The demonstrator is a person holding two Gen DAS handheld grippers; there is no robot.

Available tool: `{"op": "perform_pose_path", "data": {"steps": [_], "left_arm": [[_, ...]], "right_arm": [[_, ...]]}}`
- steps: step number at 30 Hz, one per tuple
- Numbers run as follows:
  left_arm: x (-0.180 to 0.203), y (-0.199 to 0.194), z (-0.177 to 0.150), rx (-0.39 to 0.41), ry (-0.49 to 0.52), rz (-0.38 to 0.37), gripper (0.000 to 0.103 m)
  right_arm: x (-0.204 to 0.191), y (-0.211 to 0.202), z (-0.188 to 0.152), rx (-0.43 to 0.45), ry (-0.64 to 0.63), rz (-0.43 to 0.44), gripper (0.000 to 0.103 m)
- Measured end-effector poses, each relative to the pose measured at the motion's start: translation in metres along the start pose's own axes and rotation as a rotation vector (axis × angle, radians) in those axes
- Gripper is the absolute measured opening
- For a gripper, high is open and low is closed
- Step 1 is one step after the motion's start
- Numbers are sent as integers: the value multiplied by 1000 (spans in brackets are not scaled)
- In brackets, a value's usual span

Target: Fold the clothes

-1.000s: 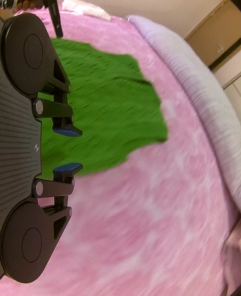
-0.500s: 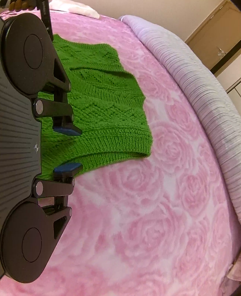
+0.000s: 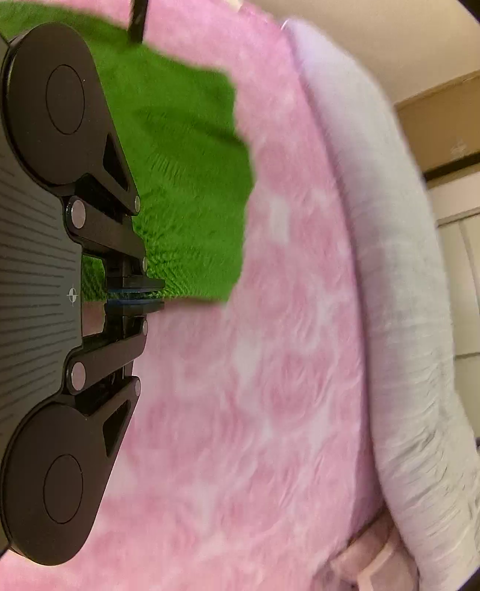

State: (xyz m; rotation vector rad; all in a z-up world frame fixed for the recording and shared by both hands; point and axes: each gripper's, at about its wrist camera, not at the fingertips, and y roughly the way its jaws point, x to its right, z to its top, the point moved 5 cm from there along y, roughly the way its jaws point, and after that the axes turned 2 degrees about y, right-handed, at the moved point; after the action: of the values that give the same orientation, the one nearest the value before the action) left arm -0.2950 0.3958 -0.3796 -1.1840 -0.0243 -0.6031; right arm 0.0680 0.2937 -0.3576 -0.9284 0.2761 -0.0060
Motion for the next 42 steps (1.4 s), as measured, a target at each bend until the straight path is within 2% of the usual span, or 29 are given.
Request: {"op": "perform_pose_path", "data": {"steps": [5,7,10,11,14,16,20,22,23,24,26,28,29,32,35,37,38,42], "left_arm": [[-1,10,1,-17,18,38,13],[-2,8,5,-8,33,50,14],[-8,7,18,12,53,75,18],[-11,7,24,22,47,74,20],[-19,12,45,56,12,42,25],[-24,18,61,83,-25,-2,29],[-37,36,87,111,-159,-98,29],[-43,49,95,109,-256,-166,24],[-45,56,99,104,-293,-206,18],[-43,60,101,111,-295,-220,9],[-31,61,105,156,-185,-169,8],[-15,67,101,172,12,-29,9],[-9,73,99,167,94,45,10],[0,72,100,176,183,116,10],[12,45,105,250,258,188,10],[20,25,107,298,290,209,9],[23,18,105,306,292,195,9],[40,32,91,209,303,62,10]], "right_arm": [[-2,32,-11,-75,-73,-112,2],[-2,36,-11,-82,-42,-137,3],[3,27,-1,-98,11,-116,9],[5,23,4,-95,27,-109,19],[14,16,27,-37,95,-92,38],[20,23,40,-14,158,-43,40],[28,49,56,-18,296,62,41],[33,63,58,-35,374,95,40],[34,68,60,-34,405,108,9],[35,70,62,-12,404,97,1],[32,67,69,39,337,22,1],[29,69,69,43,263,-47,1],[28,77,65,15,227,-81,1],[22,84,63,13,138,-149,1],[18,75,72,0,106,-230,3],[11,75,71,-6,79,-238,4],[6,77,69,-9,63,-229,5],[-14,83,60,-18,-2,-193,6]]}}
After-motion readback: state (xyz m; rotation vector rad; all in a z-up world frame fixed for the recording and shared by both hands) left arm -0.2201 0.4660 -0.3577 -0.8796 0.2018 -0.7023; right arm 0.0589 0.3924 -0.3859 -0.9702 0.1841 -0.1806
